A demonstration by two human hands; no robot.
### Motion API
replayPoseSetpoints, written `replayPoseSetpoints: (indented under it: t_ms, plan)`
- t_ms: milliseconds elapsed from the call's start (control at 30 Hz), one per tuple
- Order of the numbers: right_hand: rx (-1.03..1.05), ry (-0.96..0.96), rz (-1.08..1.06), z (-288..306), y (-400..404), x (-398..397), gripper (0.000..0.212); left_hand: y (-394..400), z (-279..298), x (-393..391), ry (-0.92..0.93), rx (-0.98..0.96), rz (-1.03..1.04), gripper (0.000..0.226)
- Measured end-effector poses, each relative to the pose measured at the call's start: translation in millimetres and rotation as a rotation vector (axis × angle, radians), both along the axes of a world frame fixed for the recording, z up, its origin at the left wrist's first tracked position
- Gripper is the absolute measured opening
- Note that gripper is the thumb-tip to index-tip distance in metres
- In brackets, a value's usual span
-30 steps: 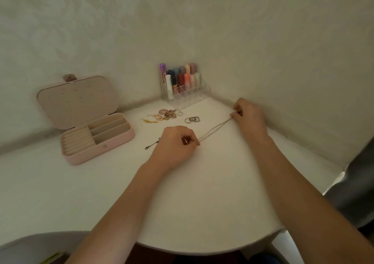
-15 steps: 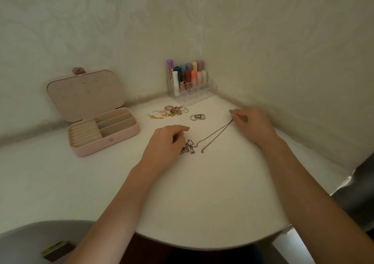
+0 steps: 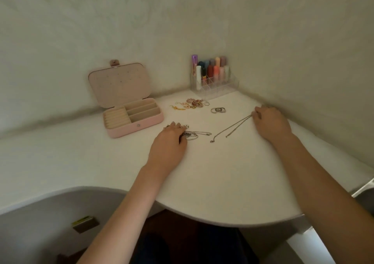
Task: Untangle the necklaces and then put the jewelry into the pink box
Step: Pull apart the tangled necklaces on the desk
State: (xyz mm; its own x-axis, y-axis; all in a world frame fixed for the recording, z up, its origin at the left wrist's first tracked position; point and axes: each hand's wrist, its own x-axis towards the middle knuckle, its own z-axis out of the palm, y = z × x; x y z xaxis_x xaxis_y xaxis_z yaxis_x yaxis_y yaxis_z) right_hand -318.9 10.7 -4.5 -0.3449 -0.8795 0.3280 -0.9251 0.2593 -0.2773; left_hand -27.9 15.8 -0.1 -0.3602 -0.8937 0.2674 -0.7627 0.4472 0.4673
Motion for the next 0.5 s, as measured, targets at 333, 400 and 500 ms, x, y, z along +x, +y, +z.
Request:
replayPoseSetpoints:
  t_ms: [333,400,500]
  plan:
    - [-0.165,-0.281,0.631,23,13,118,0.034,3,2,17,0.373,0.014,0.133,0.035]
    - [-0.086,-0.277,0.677,18,8,135,0.038,5,1,26,0.274,-0.024,0.099,0.039]
    - [0.002,-0.171,0.719,7,-1,152,0.034,7,-1,28,0.128,-0.025,0.034,0.032]
